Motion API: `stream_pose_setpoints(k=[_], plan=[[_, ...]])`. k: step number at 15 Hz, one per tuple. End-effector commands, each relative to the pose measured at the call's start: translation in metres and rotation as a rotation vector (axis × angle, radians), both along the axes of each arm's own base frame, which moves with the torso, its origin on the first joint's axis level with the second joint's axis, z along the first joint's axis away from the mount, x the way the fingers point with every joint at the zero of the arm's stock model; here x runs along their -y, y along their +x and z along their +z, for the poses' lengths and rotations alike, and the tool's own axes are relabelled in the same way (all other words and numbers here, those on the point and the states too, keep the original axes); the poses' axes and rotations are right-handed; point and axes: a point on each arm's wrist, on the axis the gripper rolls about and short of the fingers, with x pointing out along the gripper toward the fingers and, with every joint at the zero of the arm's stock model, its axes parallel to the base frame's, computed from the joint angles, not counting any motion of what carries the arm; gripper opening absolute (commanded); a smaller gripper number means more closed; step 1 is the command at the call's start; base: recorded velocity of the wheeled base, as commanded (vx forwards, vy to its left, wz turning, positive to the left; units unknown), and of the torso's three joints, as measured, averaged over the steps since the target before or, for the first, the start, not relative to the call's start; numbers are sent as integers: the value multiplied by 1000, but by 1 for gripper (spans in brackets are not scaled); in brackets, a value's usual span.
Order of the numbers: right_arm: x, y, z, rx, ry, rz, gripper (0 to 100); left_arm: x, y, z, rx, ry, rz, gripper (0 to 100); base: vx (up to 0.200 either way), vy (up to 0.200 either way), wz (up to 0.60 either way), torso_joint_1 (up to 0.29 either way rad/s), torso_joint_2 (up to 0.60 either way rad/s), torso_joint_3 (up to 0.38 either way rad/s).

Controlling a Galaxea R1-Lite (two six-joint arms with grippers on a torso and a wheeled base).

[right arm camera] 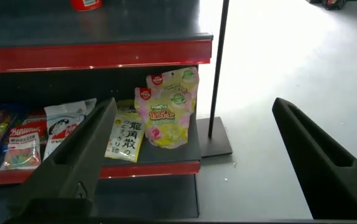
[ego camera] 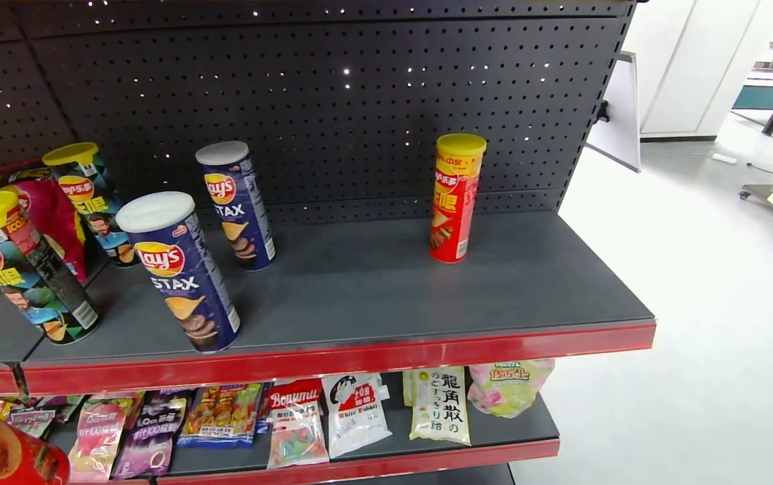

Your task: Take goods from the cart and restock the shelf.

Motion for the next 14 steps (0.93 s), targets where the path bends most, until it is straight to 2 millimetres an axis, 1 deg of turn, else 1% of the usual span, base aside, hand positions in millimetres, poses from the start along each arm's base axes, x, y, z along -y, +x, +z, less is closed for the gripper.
stream_pose_setpoints(k=[1,4,8,12,14], plan=[[0,0,0,1,0,1,100,0,0,-1,-1,0,1,0,0,0,0,0,0,0],[0,0,0,1,-2,2,100,0,-1,-1,5,1,-2,0,0,0,0,0,0,0],[0,0,0,-1,-5,4,100,-1,-10,-13,25,-1,-15,0,0,0,0,0,0,0],[0,0,0,1,-5,4,100,-1,-7,-12,13,17,-15,0,0,0,0,0,0,0],[0,0,0,1,-5,2,100,0,-6,-14,7,20,-25,0,200,0,0,0,2,5]])
